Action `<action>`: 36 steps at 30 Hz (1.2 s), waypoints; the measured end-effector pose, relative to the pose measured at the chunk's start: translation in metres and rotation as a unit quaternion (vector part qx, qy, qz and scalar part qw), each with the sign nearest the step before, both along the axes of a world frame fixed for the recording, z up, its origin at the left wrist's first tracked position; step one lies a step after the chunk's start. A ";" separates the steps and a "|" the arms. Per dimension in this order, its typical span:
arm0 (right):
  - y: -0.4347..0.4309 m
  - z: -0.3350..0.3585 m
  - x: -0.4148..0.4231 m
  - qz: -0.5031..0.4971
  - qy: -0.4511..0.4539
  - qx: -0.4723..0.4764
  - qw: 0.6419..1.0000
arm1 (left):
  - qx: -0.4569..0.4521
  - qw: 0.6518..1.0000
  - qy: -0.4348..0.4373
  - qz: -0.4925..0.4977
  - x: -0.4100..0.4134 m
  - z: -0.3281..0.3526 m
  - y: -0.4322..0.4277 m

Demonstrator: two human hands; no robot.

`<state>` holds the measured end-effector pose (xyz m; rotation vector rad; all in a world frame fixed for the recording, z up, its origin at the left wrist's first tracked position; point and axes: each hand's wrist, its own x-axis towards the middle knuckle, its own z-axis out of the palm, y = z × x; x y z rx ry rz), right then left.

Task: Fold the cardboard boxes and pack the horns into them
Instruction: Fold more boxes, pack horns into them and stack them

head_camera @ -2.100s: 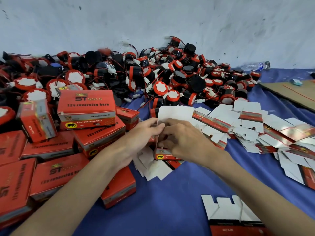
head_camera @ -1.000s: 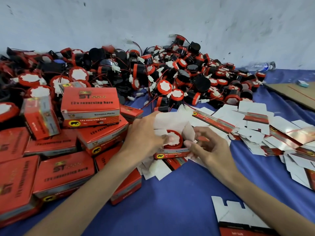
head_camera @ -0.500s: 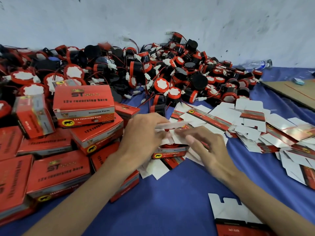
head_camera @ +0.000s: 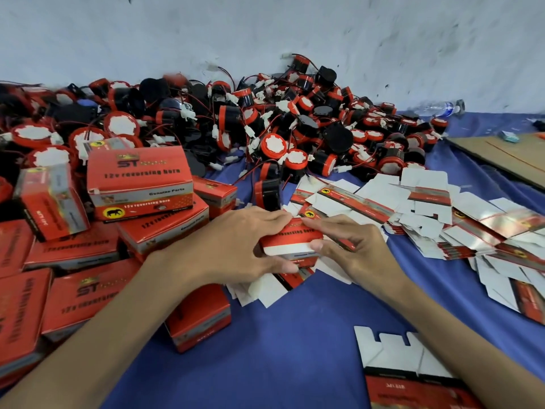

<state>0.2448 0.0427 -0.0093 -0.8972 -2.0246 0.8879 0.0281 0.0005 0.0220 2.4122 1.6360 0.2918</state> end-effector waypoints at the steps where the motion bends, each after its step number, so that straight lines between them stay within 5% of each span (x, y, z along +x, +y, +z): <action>1: 0.000 -0.001 -0.001 -0.009 0.007 0.012 1.000 | -0.009 1.000 -0.009 0.003 -0.001 -0.001 -0.001; 19: 0.001 -0.004 -0.003 0.009 0.007 0.155 0.988 | 0.052 0.994 0.086 -0.051 0.007 0.005 -0.003; 32: 0.005 -0.011 0.007 -0.031 -0.153 0.419 0.894 | 0.064 0.995 0.022 -0.071 -0.003 -0.007 -0.009; 36: 0.006 -0.006 0.006 -0.034 -0.143 0.455 0.878 | 0.090 0.989 0.094 -0.070 0.002 -0.013 -0.011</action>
